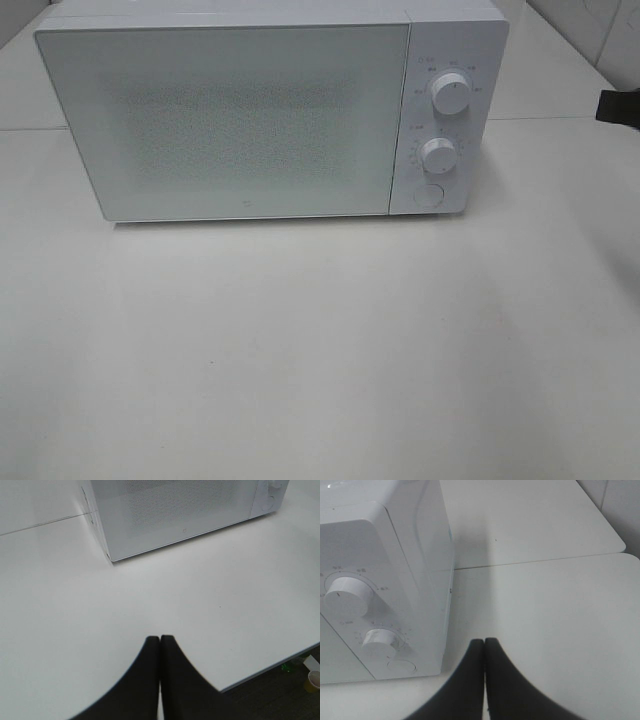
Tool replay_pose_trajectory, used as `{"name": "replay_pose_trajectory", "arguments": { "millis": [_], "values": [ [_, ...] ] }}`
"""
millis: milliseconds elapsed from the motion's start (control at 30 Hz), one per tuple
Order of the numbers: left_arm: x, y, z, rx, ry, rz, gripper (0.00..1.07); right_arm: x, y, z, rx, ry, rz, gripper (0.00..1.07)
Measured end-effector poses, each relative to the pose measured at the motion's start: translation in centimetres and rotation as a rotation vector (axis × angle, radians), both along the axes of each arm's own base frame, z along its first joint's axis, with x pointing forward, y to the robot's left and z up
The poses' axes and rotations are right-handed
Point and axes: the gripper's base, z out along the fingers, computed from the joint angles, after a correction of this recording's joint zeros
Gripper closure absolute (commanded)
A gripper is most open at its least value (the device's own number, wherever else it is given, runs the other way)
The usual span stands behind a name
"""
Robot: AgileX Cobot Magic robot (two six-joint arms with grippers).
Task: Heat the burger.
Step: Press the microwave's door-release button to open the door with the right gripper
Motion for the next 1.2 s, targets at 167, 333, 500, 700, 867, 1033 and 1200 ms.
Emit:
{"name": "replay_pose_trajectory", "arguments": {
  "millis": [167, 333, 500, 700, 867, 1033, 1200],
  "values": [
    [0.0, 0.0, 0.0, 0.0, 0.0, 0.0, 1.06, 0.9, 0.2, -0.9, 0.013, -0.004, -0.005, 1.07],
    [0.0, 0.0, 0.0, 0.0, 0.0, 0.0, 1.06, 1.2, 1.7, -1.2, 0.024, -0.016, 0.047, 1.07],
    [0.0, 0.0, 0.0, 0.0, 0.0, 0.0, 1.06, 1.6, 4.6, -2.1, 0.025, -0.043, 0.155, 1.07],
    [0.0, 0.0, 0.0, 0.0, 0.0, 0.0, 1.06, 1.6, 8.3, -4.0, 0.019, -0.025, 0.283, 1.07],
    [0.0, 0.0, 0.0, 0.0, 0.0, 0.0, 1.06, 1.7, 11.0, -5.3, 0.014, -0.011, 0.368, 1.07],
    [0.0, 0.0, 0.0, 0.0, 0.0, 0.0, 1.06, 1.9, 12.6, -7.2, 0.015, -0.011, 0.408, 1.07],
    [0.0, 0.0, 0.0, 0.0, 0.0, 0.0, 1.06, 2.4, 13.0, -9.5, 0.048, 0.041, 0.386, 1.07]
  ]
}}
